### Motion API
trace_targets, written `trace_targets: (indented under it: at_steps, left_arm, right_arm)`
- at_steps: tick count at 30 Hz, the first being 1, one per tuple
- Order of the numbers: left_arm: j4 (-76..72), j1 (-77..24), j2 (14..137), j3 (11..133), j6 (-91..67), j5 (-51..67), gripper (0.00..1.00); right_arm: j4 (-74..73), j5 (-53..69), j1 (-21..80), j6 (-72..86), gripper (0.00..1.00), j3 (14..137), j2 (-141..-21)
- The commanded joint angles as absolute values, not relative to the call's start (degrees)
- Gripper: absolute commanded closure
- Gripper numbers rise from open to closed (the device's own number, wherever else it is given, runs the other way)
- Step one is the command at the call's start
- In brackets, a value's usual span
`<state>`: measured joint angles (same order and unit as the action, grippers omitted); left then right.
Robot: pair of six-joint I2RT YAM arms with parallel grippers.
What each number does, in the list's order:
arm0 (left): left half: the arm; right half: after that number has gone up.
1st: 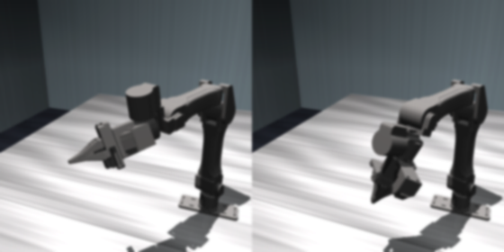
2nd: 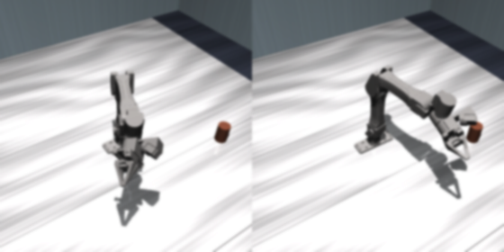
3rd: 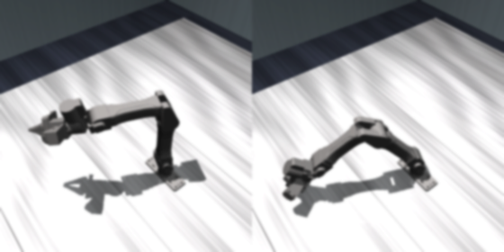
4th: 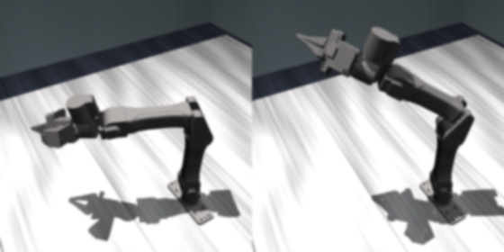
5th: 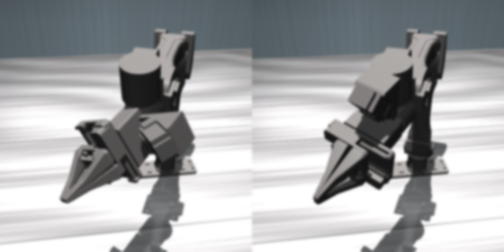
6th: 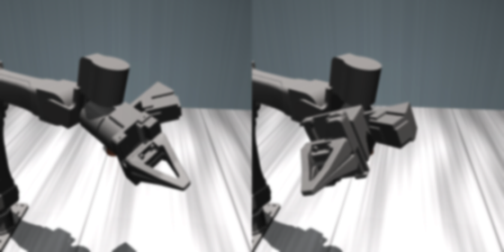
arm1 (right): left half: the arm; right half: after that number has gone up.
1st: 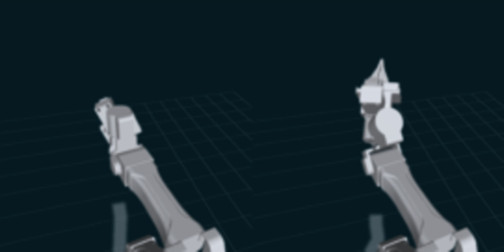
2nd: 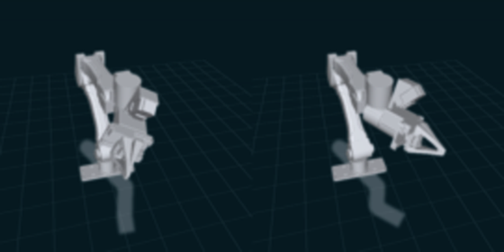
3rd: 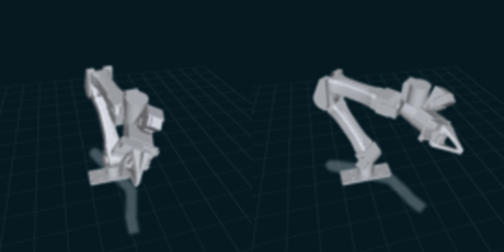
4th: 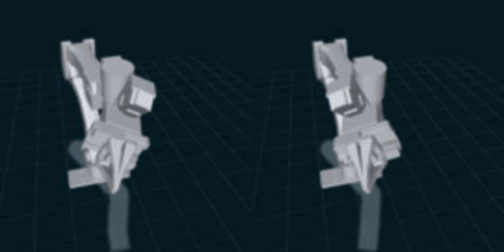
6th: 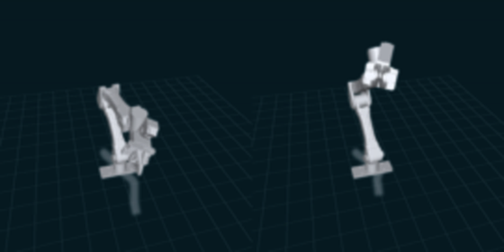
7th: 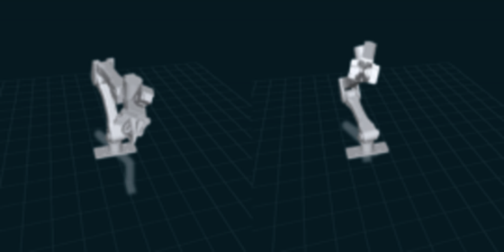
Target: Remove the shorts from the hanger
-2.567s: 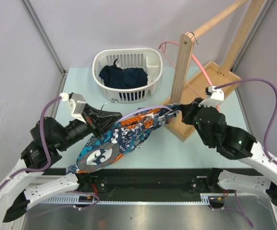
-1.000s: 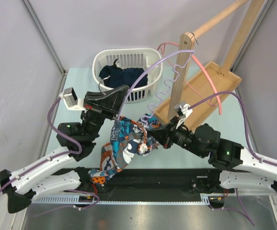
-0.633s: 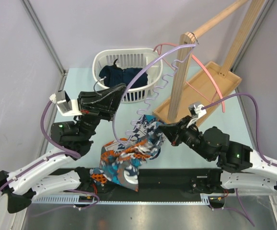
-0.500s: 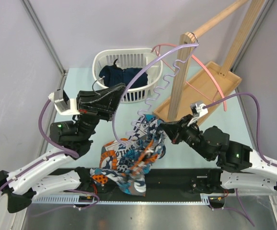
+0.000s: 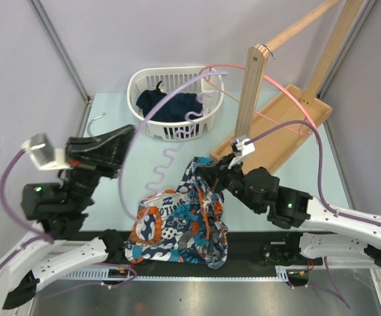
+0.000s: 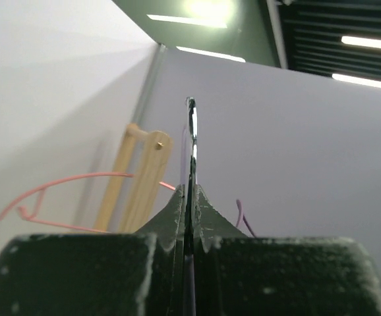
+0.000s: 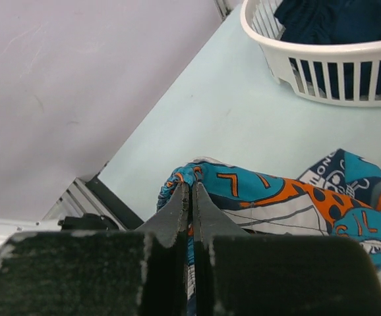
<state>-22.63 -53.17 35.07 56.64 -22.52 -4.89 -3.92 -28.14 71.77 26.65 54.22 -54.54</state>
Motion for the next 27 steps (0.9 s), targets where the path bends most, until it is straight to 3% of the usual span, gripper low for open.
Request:
trace_targets:
  at_steps: [1,7,13,15,16,17,19,20,22,23,27]
  left_arm:
    - [-8.5,-52.8,27.4,59.2,-16.5,-14.3,1.0]
    - [6.4,-52.8,19.5,60.5,-14.6,-21.6,1.0]
    - [14.7,-52.8,15.7,61.2,-16.0,-25.5,1.0]
    - [15.1,-52.9,15.3,60.8,-16.3,-25.9,1.0]
    - [15.2,-52.8,15.1,60.7,-16.4,-25.9,1.0]
    - [15.2,-52.8,15.2,60.5,-16.6,-25.9,1.0]
    - [15.0,-52.8,15.7,60.2,-17.0,-25.6,1.0]
    - [15.2,-52.8,16.5,60.1,-17.1,-25.5,1.0]
    - [15.5,-52.8,17.5,60.1,-17.7,-24.7,1.0]
    - [15.7,-52.8,18.7,60.1,-17.9,-24.3,0.99]
    - [17.0,-52.8,21.1,60.1,-19.2,-22.5,1.0]
  right_arm:
    - [11.8,-29.9,72.4,24.6,1.0,55.5,-60.5]
    - [27.6,-35.1,72.6,17.3,1.0,59.4,-73.5]
    - [18.6,-36.8,67.0,20.8,0.97,66.6,-81.9]
    - [12.1,-33.9,64.4,24.9,0.91,68.0,-83.9]
    - [10.2,-33.0,63.7,26.2,0.86,68.3,-84.2]
    - [7.2,-32.2,63.3,27.5,0.68,68.3,-84.1]
    - [4.8,-31.7,63.1,27.3,0.5,68.4,-83.7]
    - [2.5,-30.4,63.1,27.1,0.36,68.4,-83.4]
    - [-2.1,-28.8,63.5,26.1,0.28,68.4,-81.5]
    - [-3.7,-28.7,63.7,26.0,0.19,68.4,-80.5]
    - [-13.6,-26.8,65.7,26.2,0.13,68.3,-75.9]
